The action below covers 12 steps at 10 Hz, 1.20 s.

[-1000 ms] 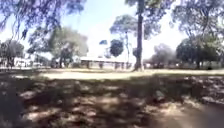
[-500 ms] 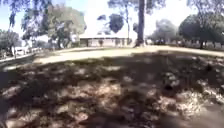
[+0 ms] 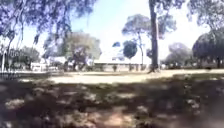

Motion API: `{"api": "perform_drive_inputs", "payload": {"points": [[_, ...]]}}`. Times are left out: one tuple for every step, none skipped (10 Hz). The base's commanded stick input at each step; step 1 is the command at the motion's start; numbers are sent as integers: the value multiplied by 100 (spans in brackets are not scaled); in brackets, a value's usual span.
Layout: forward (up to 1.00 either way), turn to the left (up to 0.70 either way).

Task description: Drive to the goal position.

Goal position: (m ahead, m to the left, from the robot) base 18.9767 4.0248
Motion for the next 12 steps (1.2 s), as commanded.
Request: {"api": "perform_drive_inputs", "payload": {"points": [[70,0],[70,0],[70,0],[70,0],[70,0],[70,0],[70,0],[70,0],[70,0],[70,0],[70,0],[70,0]]}}
